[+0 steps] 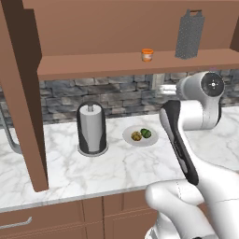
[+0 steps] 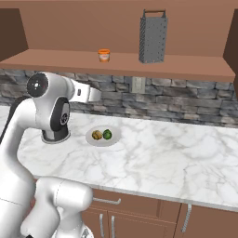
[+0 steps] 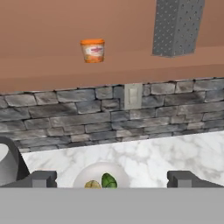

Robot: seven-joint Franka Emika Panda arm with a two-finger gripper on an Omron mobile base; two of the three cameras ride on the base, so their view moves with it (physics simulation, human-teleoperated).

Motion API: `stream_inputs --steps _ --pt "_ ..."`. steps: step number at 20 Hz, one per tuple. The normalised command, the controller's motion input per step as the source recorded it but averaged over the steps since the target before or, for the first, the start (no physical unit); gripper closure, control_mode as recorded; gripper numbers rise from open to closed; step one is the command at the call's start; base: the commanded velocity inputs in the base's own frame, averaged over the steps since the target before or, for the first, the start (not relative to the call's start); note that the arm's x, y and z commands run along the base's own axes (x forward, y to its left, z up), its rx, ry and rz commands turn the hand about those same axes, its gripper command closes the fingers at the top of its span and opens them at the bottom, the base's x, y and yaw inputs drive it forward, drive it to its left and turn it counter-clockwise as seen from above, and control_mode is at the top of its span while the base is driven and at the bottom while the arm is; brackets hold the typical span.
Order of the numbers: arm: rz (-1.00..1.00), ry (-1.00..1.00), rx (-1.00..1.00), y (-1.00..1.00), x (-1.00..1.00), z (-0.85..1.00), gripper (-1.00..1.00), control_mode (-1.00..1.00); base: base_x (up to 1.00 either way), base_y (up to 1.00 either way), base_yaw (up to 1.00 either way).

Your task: Pick the avocado and bread from the counter and place them on the plate. Then pick the jam from the cabinet and place it next to the plate. Lastly close the cabinet door.

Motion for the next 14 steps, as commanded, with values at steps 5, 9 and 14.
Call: stream_inputs --steps 5,9,14 --pt "0.03 0.00 0.00 0.06 0.01 0.40 -1.00 -1.00 0.00 0.00 0.00" --pt "0.01 0.00 0.00 0.05 0.01 0.35 -1.00 -1.00 0.00 0.00 0.00" --pt "0.00 0.00 0.00 0.04 0.02 0.28 -1.00 -1.00 0.00 0.00 0.00"
